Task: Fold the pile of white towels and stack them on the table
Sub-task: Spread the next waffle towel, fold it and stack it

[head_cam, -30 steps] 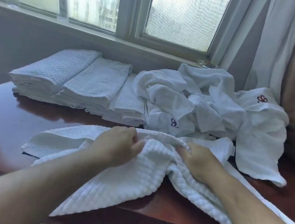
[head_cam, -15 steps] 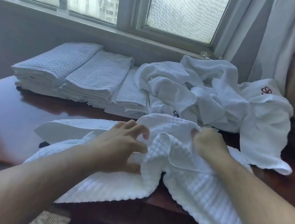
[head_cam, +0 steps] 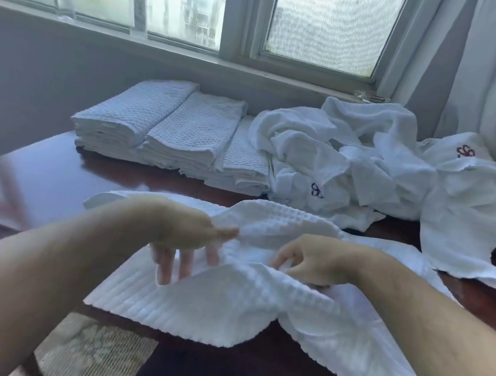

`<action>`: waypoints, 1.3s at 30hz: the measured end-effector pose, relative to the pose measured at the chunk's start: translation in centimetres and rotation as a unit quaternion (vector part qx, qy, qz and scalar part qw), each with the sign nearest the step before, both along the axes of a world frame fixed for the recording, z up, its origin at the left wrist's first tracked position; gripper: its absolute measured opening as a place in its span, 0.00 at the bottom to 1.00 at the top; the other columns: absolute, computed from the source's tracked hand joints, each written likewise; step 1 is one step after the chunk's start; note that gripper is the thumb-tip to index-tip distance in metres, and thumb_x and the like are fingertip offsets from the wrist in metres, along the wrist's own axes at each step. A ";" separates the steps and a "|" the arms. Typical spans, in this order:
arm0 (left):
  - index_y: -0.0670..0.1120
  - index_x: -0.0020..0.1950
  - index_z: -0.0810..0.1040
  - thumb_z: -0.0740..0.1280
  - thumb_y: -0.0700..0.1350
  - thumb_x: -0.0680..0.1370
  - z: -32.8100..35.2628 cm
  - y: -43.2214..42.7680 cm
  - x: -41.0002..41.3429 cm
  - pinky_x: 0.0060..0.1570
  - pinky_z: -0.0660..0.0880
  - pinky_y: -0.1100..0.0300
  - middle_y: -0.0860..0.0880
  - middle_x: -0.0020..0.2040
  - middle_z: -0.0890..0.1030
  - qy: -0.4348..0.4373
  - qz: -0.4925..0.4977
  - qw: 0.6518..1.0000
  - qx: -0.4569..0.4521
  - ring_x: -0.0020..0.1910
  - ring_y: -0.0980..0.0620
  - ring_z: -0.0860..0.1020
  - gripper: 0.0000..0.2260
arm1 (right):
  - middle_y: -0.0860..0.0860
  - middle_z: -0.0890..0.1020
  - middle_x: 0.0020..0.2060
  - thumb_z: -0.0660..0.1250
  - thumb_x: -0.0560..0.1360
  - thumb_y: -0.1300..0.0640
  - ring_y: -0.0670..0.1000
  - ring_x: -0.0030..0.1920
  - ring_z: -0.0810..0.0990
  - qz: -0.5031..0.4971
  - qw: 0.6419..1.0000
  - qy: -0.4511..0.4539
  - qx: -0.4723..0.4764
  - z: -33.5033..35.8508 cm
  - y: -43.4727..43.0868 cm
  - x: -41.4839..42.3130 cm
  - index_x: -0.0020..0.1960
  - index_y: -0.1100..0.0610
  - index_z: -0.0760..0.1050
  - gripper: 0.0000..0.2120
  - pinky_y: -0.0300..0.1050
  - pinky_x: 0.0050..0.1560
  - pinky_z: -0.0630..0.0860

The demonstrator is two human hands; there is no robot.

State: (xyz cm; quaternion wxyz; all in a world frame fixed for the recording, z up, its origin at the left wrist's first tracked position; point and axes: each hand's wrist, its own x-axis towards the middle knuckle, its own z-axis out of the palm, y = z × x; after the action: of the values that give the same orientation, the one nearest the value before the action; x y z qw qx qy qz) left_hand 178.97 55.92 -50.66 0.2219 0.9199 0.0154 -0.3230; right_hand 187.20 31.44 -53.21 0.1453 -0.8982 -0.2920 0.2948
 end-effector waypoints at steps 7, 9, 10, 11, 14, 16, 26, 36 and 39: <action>0.51 0.62 0.74 0.71 0.70 0.66 -3.9 -1.0 1.2 0.49 0.69 0.55 0.48 0.60 0.74 -0.230 -0.082 0.942 0.231 0.60 0.46 0.73 0.33 | 0.41 0.75 0.56 0.64 0.66 0.23 0.44 0.62 0.72 -0.007 0.986 -0.161 -0.029 -2.2 1.2 -0.1 0.63 0.36 0.78 0.30 0.42 0.64 0.69; 0.52 0.69 0.67 0.69 0.73 0.66 -4.3 -0.7 2.0 0.56 0.71 0.52 0.47 0.66 0.72 -0.206 -0.049 0.953 0.219 0.65 0.43 0.73 0.39 | 0.49 0.70 0.69 0.58 0.73 0.27 0.49 0.74 0.65 -0.030 0.992 -0.122 0.013 -2.7 1.6 -0.1 0.69 0.40 0.76 0.30 0.48 0.76 0.59; 0.52 0.71 0.67 0.66 0.73 0.70 -4.3 -0.3 2.4 0.62 0.71 0.51 0.47 0.69 0.72 -0.201 -0.030 0.960 0.192 0.67 0.43 0.73 0.37 | 0.49 0.68 0.73 0.56 0.78 0.31 0.49 0.76 0.62 -0.048 0.993 -0.094 0.061 -3.0 1.8 -0.1 0.70 0.43 0.75 0.27 0.47 0.78 0.55; 0.53 0.73 0.68 0.61 0.72 0.75 -4.2 0.3 2.8 0.66 0.68 0.51 0.48 0.72 0.72 -0.201 -0.012 0.967 0.157 0.69 0.44 0.72 0.33 | 0.47 0.67 0.75 0.56 0.81 0.35 0.48 0.78 0.60 -0.070 0.989 -0.082 0.098 -3.5 1.8 -0.1 0.72 0.44 0.74 0.25 0.46 0.79 0.53; 0.54 0.75 0.71 0.53 0.61 0.84 -4.1 2.0 3.7 0.68 0.63 0.56 0.50 0.75 0.71 -0.214 -0.004 0.968 0.131 0.73 0.47 0.68 0.22 | 0.47 0.57 0.80 0.56 0.81 0.36 0.51 0.80 0.53 -0.082 0.980 -0.178 0.023 -5.2 2.2 0.0 0.79 0.44 0.61 0.29 0.53 0.79 0.51; 0.58 0.75 0.68 0.55 0.63 0.83 -4.8 2.7 3.8 0.71 0.61 0.52 0.50 0.75 0.69 -0.229 -0.022 0.949 0.214 0.74 0.46 0.65 0.23 | 0.53 0.55 0.80 0.46 0.76 0.29 0.58 0.79 0.54 -0.076 0.973 -0.210 -0.052 -5.7 3.9 0.0 0.81 0.47 0.55 0.38 0.60 0.77 0.53; 0.60 0.74 0.70 0.54 0.65 0.81 -6.0 8.8 3.4 0.73 0.63 0.45 0.50 0.77 0.68 -0.244 0.100 0.947 0.186 0.75 0.44 0.64 0.23 | 0.41 0.76 0.69 0.62 0.82 0.44 0.49 0.71 0.68 0.012 0.966 -0.219 0.136 -6.0 8.4 0.8 0.67 0.40 0.77 0.15 0.41 0.73 0.59; 0.52 0.62 0.79 0.74 0.51 0.72 -7.4 7.8 4.7 0.63 0.69 0.54 0.48 0.63 0.77 -0.432 0.162 0.887 0.030 0.66 0.44 0.73 0.19 | 0.53 0.83 0.57 0.65 0.78 0.41 0.56 0.62 0.78 -0.179 0.913 -0.348 0.117 -5.9 6.7 1.3 0.67 0.53 0.74 0.23 0.51 0.63 0.73; 0.50 0.68 0.70 0.72 0.69 0.63 -7.7 9.3 4.1 0.63 0.68 0.48 0.44 0.67 0.70 -0.320 0.267 0.895 0.160 0.69 0.42 0.66 0.40 | 0.57 0.72 0.66 0.56 0.77 0.33 0.59 0.67 0.68 -0.159 0.925 -0.346 -0.010 -6.5 7.9 1.7 0.72 0.53 0.65 0.32 0.55 0.70 0.63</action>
State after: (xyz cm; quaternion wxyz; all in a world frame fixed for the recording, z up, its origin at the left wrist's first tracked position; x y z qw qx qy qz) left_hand 183.11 65.21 -58.40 0.1424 0.9579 0.2399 0.0673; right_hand 188.92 39.31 -59.69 0.0710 -0.9804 -0.1743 -0.0584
